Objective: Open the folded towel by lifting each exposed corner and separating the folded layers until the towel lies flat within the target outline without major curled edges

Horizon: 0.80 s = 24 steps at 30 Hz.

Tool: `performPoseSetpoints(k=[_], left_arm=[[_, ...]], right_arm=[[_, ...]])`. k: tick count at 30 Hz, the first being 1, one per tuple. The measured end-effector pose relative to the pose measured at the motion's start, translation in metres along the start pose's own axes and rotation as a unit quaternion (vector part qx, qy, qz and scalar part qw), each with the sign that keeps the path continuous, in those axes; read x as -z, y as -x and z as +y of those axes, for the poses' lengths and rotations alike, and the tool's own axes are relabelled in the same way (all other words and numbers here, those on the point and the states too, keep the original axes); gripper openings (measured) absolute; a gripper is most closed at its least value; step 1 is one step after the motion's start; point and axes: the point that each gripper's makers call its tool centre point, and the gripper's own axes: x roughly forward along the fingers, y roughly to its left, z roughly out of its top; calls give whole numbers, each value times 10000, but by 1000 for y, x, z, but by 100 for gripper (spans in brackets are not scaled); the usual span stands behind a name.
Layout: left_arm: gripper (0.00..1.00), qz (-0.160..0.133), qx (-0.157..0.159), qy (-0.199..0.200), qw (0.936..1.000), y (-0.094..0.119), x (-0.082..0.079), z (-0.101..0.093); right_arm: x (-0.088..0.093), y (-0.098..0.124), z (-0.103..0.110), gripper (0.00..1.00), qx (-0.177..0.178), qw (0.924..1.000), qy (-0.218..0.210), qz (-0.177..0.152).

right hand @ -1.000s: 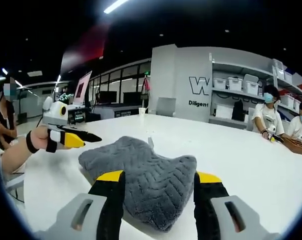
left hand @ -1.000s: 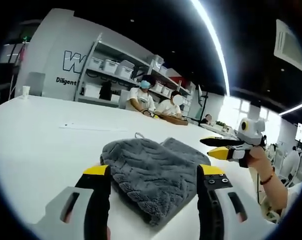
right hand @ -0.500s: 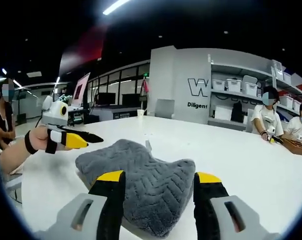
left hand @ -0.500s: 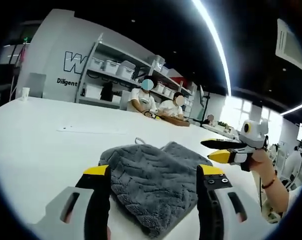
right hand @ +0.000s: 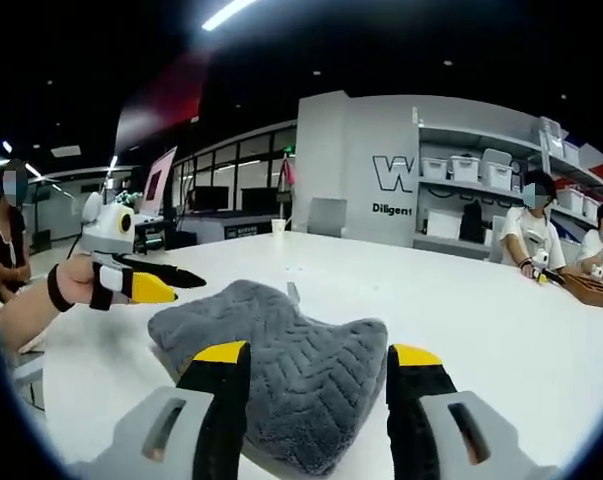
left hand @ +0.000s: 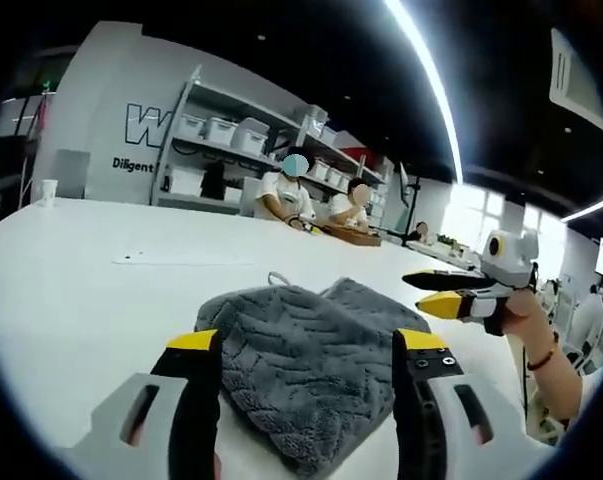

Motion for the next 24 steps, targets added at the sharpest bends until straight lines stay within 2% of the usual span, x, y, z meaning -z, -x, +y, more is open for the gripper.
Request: performPoseSetpoints(k=[8,17,24], left_arm=[[66,33,-4,20,10000,0,3,3],[65,12,-19,136,9999,-5,6,10],[65,75,-47,67,9999,-5,9,12]], right_arm=[[-4,-2,1,53,-33,10000,-16,-45],[-2,-6,1,51,-51,10000,-54,23],[0,-6,-3,50,-8,9999,-80,66]])
